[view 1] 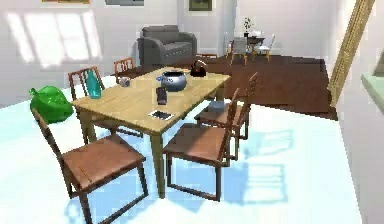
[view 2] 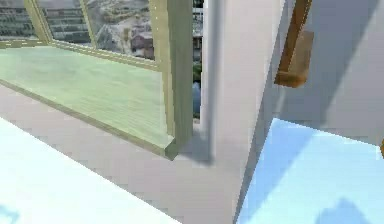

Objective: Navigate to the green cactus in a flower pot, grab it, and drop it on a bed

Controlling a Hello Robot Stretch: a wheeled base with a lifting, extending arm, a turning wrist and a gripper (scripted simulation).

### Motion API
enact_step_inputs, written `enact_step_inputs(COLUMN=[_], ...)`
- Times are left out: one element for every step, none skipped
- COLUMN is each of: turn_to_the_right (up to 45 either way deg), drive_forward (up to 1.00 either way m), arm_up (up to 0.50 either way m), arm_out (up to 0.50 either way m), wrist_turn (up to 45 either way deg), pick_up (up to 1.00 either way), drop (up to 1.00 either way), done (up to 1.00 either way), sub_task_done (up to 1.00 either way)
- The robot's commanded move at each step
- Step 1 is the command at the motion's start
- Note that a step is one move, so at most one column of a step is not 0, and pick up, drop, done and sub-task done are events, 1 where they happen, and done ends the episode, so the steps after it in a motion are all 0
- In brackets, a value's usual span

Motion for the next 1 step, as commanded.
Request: enact_step_inputs(turn_to_the_right=[-45.0], drive_forward=[0.00], arm_up=[0.00], arm_out=[0.00], wrist_turn=[0.0], pick_up=[0.00], drop=[0.00], done=[0.00], sub_task_done=[0.00])
